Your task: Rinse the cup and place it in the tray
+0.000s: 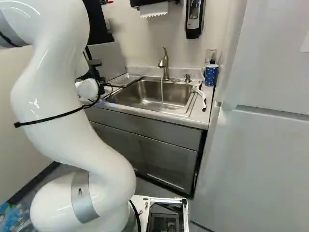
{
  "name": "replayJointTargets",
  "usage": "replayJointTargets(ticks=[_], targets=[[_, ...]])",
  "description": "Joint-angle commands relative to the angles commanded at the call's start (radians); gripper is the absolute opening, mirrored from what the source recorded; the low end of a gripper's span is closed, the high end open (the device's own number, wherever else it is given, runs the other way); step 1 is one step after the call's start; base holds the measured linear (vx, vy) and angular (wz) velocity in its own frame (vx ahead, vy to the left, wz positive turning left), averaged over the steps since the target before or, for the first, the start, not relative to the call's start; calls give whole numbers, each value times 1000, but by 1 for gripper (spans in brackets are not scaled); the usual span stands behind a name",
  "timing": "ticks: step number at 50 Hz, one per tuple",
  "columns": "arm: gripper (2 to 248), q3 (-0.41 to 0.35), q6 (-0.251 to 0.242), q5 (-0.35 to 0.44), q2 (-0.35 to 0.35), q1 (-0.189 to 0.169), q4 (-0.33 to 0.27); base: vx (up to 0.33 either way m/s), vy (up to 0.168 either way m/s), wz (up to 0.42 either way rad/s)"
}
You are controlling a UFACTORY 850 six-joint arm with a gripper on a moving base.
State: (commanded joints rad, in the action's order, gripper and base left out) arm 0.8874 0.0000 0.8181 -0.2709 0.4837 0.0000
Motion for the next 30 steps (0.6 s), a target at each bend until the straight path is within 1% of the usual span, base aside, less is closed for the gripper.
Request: replayJointTargets(ticks=[30], targets=[[126, -53, 0, 0, 105, -70, 0, 0, 0, 0]])
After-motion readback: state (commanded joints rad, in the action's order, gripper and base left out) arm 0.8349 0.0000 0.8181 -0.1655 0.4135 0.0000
